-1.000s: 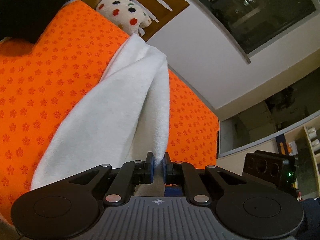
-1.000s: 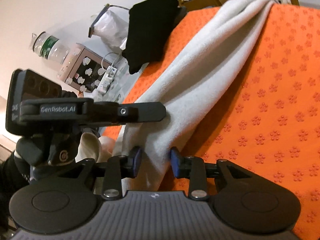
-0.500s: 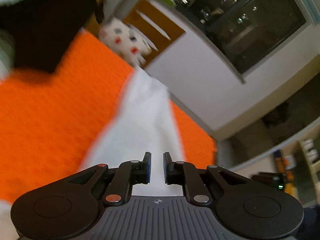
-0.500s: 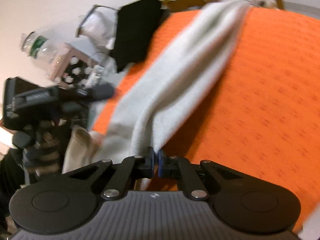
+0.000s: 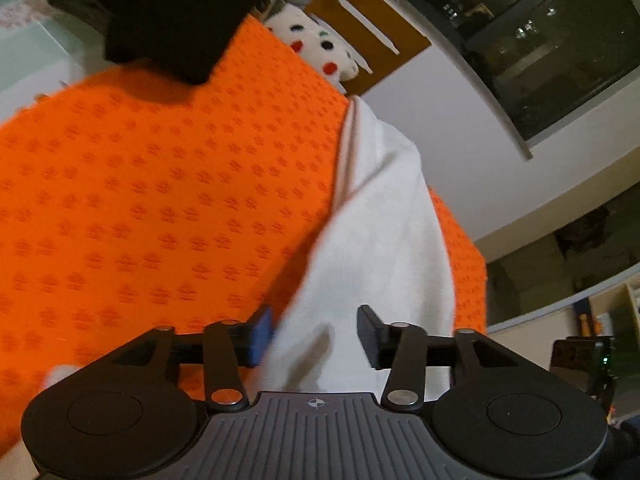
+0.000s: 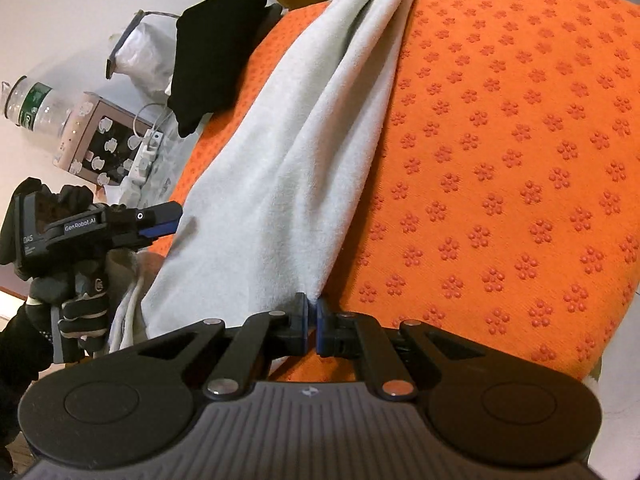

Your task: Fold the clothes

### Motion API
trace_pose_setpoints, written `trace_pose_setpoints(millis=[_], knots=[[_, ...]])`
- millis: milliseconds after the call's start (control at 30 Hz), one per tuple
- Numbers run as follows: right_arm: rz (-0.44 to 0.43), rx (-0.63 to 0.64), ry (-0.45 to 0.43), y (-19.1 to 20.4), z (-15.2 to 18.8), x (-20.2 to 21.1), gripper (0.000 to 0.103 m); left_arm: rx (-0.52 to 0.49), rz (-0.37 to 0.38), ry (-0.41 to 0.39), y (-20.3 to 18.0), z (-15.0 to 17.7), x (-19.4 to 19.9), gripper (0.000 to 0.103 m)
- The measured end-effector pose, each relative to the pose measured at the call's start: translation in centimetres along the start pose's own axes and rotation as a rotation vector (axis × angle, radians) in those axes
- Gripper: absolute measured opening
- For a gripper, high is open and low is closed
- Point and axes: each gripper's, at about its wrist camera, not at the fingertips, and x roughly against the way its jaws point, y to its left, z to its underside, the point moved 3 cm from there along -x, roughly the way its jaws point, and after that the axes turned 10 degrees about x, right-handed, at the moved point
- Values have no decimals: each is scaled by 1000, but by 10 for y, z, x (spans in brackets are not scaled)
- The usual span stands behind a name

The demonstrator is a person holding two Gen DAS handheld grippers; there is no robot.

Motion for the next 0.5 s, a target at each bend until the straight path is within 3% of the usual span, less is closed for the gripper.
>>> trace_pose_setpoints(millis=[33, 100, 300, 500], knots=[[-1, 1, 1, 1, -1, -1, 5, -5, -2, 8, -3, 0, -5, 41], [0, 16, -1, 4, -4, -1, 5, -44, -43, -22, -8, 3, -7, 9], [31, 167, -33, 37, -15, 24, 4, -136, -218, -261, -24, 4, 38, 9], [87, 180, 27, 26, -10, 16, 4, -175, -272, -211, -14, 11, 15, 10]])
